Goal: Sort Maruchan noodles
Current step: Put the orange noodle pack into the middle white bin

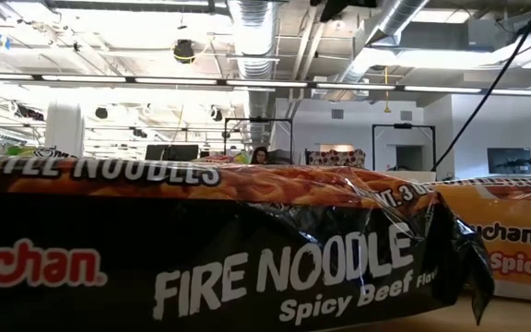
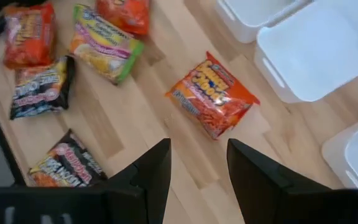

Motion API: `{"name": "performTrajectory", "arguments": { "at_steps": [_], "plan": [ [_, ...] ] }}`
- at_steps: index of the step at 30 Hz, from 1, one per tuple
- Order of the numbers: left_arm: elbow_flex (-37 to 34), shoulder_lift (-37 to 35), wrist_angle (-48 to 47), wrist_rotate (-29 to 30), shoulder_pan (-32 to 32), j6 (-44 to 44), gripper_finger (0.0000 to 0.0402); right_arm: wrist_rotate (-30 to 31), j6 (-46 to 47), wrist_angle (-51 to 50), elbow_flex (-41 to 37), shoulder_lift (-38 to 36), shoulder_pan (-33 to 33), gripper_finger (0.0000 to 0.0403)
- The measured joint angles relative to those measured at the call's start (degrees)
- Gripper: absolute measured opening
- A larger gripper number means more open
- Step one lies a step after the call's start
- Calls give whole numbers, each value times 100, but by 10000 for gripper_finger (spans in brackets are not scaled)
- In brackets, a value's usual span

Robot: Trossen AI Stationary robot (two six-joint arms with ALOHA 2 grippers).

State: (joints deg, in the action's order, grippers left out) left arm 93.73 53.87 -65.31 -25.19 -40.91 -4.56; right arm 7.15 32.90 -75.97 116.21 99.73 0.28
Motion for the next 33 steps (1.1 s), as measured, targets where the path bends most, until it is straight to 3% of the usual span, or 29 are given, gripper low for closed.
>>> {"name": "performTrajectory", "arguments": {
  "at_steps": [11, 22, 33],
  "plan": [
    [-4, 14, -510, 9, 0, 73, 86, 6, -650, 414, -17, 368, 145, 202],
    [-4, 11, -476, 11, -2, 33, 86, -111, -2297, 765, -30, 1288, 108, 228],
    [-4, 11, -487, 6, -2, 33, 87, -112, -2608, 1078, -36, 1933, -163, 228]
  ]
}}
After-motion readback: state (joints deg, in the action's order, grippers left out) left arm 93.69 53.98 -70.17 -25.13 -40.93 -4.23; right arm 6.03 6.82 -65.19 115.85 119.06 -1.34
